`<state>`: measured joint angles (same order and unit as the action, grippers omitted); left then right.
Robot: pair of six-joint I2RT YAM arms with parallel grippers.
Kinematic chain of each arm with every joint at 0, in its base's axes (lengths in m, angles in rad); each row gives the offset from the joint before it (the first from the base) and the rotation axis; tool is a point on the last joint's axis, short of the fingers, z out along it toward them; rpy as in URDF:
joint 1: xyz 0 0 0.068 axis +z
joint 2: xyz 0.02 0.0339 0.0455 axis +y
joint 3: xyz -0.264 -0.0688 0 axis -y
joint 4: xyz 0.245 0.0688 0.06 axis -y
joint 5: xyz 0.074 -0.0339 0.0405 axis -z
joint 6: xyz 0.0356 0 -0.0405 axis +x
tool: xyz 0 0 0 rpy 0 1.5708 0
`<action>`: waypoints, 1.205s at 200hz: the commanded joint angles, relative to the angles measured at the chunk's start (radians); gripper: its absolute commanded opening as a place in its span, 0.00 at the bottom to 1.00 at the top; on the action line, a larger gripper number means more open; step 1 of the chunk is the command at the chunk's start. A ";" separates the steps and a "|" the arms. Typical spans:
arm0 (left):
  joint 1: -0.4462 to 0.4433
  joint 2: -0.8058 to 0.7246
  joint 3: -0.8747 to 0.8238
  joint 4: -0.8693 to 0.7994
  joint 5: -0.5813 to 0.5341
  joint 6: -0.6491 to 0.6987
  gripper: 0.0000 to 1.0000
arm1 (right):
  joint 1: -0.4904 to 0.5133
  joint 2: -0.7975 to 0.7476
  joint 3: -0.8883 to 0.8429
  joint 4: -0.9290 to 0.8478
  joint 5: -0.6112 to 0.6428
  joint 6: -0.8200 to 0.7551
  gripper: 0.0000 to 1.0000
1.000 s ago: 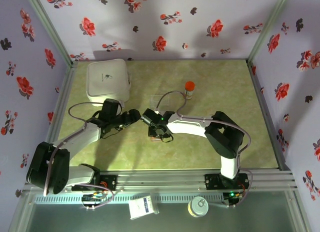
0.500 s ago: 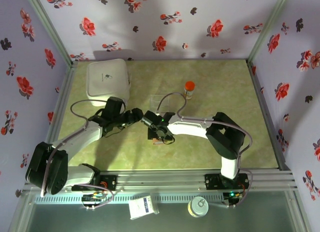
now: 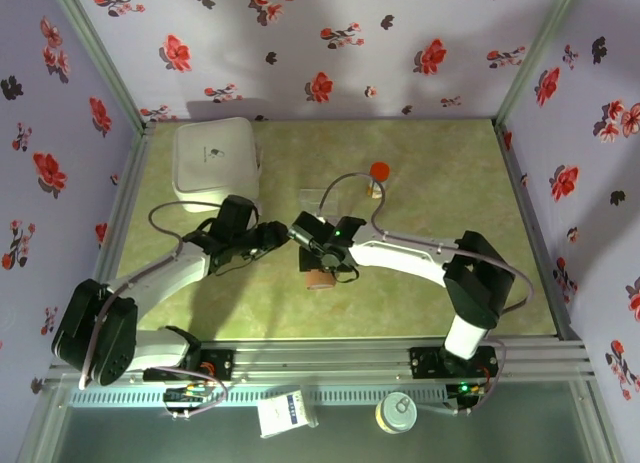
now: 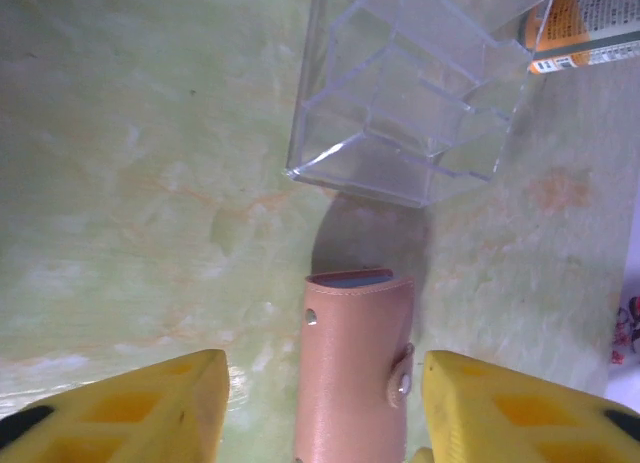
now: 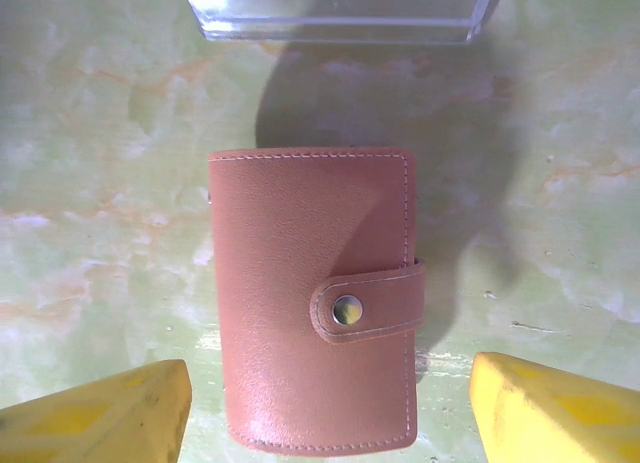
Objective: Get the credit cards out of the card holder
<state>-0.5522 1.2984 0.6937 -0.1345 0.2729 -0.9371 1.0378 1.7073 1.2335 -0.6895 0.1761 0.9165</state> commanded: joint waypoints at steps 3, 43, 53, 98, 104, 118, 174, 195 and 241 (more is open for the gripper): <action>-0.024 0.044 -0.002 0.063 0.038 -0.021 0.42 | -0.021 -0.020 -0.044 0.029 -0.016 -0.013 0.71; -0.082 0.133 0.004 0.162 0.092 -0.074 0.22 | -0.043 0.013 -0.113 0.145 -0.102 0.008 0.57; -0.089 0.150 0.000 0.185 0.100 -0.086 0.19 | -0.045 0.021 -0.124 0.169 -0.119 0.016 0.55; -0.100 0.159 -0.008 0.185 0.089 -0.089 0.15 | -0.046 0.047 -0.147 0.240 -0.172 0.049 0.46; -0.101 0.158 -0.008 0.184 0.087 -0.088 0.14 | -0.045 0.047 -0.148 0.243 -0.176 0.053 0.46; -0.100 0.159 -0.010 0.184 0.088 -0.087 0.13 | -0.045 0.044 -0.147 0.242 -0.176 0.054 0.46; -0.101 0.150 -0.039 0.184 0.091 -0.085 0.04 | -0.044 -0.002 -0.081 0.112 -0.089 -0.007 0.43; -0.101 0.159 -0.052 0.194 0.091 -0.092 0.04 | -0.046 0.039 -0.030 0.036 -0.049 -0.044 0.39; -0.101 0.135 -0.072 0.205 0.069 -0.101 0.03 | -0.044 0.117 0.076 -0.055 -0.039 -0.093 0.35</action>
<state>-0.6464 1.4544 0.6407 0.0532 0.3515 -1.0222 0.9947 1.7840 1.2713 -0.6506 0.1059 0.8639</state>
